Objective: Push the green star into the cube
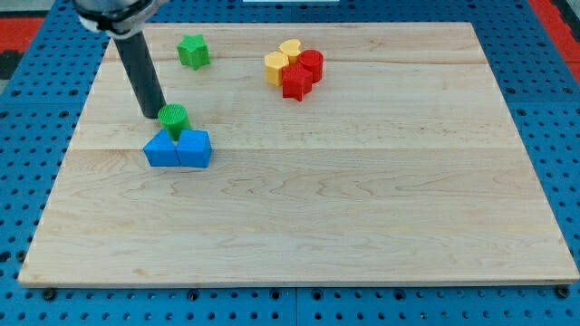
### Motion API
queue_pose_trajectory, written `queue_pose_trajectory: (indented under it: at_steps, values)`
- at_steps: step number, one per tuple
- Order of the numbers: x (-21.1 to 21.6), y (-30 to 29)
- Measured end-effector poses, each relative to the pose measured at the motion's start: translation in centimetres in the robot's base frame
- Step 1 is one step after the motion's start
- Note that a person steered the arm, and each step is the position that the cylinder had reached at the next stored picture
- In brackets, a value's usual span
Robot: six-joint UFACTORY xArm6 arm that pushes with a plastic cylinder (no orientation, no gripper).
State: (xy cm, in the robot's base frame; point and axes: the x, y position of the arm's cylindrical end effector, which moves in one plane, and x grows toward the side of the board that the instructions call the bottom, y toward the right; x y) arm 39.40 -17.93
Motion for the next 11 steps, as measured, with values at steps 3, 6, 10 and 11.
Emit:
queue_pose_trajectory:
  at_steps: [3,6,10,11]
  values:
    - [-15.4,-3.6]
    - [-5.8,5.4]
    - [-4.4,8.7]
    - [0.0,8.1]
